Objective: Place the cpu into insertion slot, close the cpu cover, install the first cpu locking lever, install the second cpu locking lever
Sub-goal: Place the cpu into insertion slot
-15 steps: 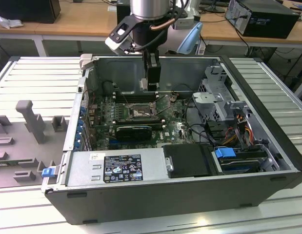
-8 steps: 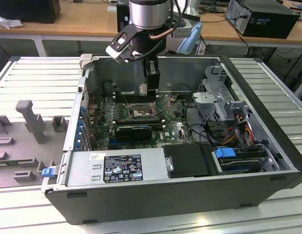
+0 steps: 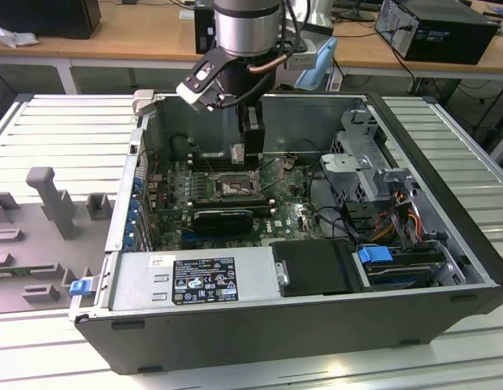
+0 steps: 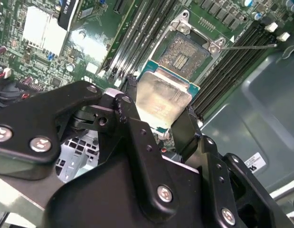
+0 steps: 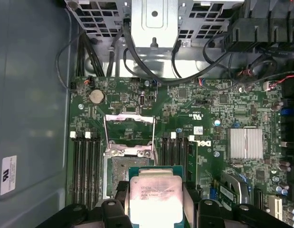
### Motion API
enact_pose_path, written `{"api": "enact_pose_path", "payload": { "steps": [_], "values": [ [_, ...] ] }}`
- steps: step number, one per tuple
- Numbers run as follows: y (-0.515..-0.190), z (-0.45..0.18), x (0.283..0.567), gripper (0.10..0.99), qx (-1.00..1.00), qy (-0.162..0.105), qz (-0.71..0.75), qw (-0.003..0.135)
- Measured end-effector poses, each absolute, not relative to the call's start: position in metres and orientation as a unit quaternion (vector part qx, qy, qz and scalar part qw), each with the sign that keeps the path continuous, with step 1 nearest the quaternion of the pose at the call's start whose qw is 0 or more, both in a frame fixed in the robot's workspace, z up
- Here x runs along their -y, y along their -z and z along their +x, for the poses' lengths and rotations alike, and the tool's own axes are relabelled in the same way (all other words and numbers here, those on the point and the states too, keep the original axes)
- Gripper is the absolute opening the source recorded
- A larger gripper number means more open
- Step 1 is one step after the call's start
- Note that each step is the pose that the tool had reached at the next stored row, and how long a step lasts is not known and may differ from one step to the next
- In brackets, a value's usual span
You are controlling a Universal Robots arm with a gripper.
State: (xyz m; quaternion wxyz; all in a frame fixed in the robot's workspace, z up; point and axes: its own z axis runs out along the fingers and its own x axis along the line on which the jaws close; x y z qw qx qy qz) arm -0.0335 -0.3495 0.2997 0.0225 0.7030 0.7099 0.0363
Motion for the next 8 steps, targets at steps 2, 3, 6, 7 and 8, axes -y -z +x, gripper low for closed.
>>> {"api": "enact_pose_path", "payload": {
  "steps": [2,3,6,7,8],
  "values": [
    [-0.295,-0.034,0.349,0.537,-0.71,-0.036,0.703,0.023],
    [-0.293,-0.034,0.349,0.537,-0.71,-0.036,0.703,0.023],
    [-0.286,-0.034,0.346,0.537,-0.703,-0.036,0.71,0.023],
    [-0.285,-0.034,0.346,0.537,-0.7,-0.036,0.713,0.023],
    [-0.282,-0.034,0.346,0.537,-0.697,-0.036,0.716,0.023]
  ]
}}
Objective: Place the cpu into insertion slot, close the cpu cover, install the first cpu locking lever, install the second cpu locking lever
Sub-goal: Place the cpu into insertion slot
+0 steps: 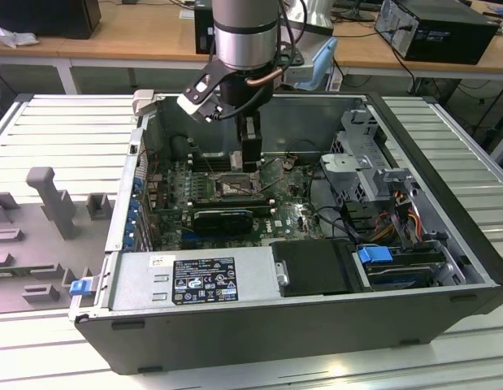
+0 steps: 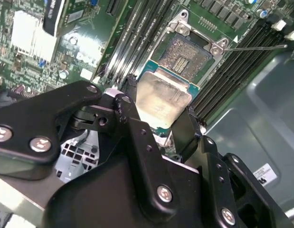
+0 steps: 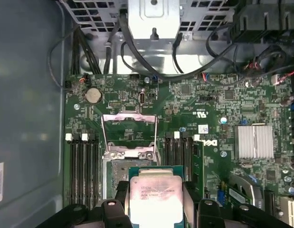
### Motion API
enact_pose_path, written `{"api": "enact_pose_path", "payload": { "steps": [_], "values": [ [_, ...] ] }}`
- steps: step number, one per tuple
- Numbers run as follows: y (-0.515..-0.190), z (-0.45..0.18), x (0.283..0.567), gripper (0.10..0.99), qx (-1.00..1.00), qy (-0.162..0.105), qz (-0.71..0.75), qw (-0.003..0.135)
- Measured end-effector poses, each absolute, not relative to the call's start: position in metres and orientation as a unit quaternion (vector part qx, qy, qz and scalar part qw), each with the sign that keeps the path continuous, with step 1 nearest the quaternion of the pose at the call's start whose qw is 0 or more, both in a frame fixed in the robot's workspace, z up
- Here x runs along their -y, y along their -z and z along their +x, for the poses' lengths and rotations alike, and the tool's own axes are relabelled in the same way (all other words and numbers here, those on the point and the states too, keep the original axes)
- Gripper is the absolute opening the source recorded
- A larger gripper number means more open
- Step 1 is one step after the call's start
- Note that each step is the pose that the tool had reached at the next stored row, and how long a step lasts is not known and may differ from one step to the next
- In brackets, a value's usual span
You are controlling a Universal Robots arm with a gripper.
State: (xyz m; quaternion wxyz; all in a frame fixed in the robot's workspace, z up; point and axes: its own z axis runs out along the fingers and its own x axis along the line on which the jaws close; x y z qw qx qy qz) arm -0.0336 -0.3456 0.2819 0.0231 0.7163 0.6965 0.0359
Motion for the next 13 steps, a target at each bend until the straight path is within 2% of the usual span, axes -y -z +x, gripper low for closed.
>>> {"api": "enact_pose_path", "payload": {
  "steps": [13],
  "values": [
    [-0.248,-0.035,0.34,0.537,-0.696,-0.036,0.716,0.023]
  ]
}}
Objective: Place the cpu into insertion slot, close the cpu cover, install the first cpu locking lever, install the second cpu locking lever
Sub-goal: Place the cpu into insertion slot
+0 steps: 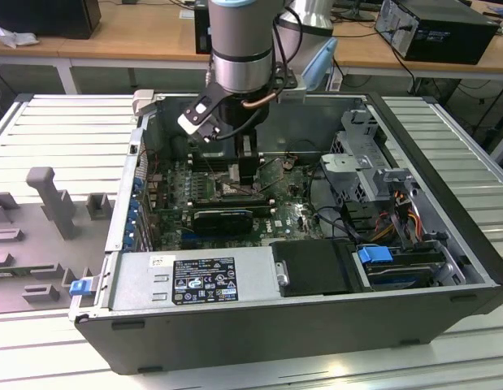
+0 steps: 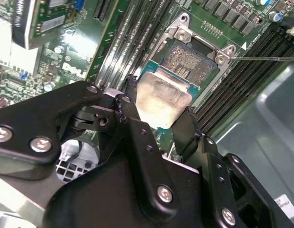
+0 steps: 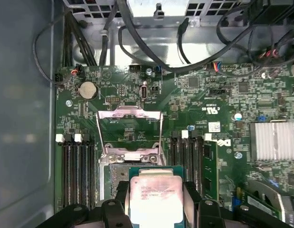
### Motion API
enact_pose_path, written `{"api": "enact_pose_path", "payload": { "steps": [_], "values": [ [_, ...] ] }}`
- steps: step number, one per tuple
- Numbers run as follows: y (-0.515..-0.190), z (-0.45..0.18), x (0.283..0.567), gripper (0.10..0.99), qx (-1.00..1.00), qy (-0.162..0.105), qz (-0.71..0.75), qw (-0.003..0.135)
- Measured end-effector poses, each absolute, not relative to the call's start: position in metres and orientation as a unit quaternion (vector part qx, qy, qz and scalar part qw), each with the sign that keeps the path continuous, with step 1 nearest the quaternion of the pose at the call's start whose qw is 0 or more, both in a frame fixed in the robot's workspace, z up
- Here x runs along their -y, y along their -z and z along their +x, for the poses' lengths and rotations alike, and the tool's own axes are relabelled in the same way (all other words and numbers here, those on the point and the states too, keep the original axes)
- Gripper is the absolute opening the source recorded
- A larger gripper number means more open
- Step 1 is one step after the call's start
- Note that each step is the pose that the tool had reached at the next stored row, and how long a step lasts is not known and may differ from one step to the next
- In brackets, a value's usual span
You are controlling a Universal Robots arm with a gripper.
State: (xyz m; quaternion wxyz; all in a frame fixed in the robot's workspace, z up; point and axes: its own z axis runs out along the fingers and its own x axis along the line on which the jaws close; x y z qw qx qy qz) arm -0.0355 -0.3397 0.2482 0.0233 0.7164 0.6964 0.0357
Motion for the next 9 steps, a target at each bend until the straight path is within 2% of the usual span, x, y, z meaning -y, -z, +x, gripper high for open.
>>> {"api": "enact_pose_path", "payload": {
  "steps": [9],
  "values": [
    [-0.223,-0.044,0.327,0.537,-0.699,-0.036,0.714,0.023]
  ]
}}
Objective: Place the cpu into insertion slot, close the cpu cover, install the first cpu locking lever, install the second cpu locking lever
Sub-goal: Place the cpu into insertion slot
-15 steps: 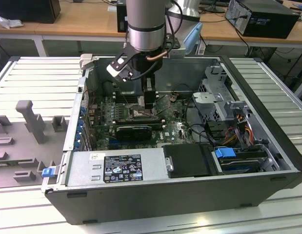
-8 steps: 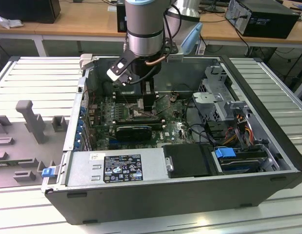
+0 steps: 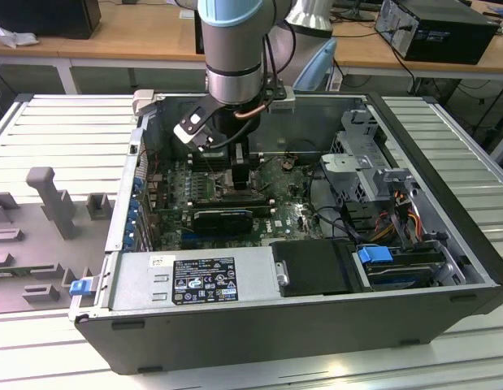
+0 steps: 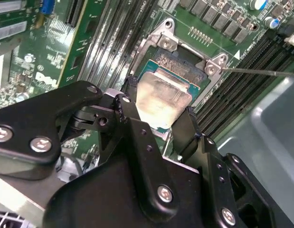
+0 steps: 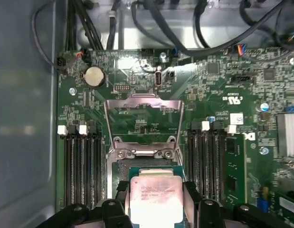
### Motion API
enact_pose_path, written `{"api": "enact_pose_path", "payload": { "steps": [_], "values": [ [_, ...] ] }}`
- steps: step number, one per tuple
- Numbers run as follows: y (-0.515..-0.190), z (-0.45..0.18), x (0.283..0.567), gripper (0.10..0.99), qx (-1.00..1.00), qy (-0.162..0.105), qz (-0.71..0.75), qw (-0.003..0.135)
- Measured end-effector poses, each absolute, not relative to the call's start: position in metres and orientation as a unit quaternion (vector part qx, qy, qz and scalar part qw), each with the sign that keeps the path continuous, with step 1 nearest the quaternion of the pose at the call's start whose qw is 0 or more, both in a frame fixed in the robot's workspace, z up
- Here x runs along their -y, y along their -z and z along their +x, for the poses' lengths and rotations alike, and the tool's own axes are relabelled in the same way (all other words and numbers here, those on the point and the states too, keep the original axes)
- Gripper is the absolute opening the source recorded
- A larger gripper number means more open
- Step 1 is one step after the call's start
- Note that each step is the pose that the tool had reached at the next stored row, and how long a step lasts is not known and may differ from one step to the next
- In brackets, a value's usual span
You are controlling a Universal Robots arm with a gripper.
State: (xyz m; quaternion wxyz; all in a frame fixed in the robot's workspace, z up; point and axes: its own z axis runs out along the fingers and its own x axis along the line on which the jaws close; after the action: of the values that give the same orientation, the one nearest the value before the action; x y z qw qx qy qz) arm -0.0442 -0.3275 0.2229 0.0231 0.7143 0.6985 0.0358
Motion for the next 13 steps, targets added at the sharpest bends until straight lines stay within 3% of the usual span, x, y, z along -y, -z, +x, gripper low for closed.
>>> {"api": "enact_pose_path", "payload": {
  "steps": [13],
  "values": [
    [-0.201,-0.045,0.319,0.537,-0.701,-0.035,0.712,0.024]
  ]
}}
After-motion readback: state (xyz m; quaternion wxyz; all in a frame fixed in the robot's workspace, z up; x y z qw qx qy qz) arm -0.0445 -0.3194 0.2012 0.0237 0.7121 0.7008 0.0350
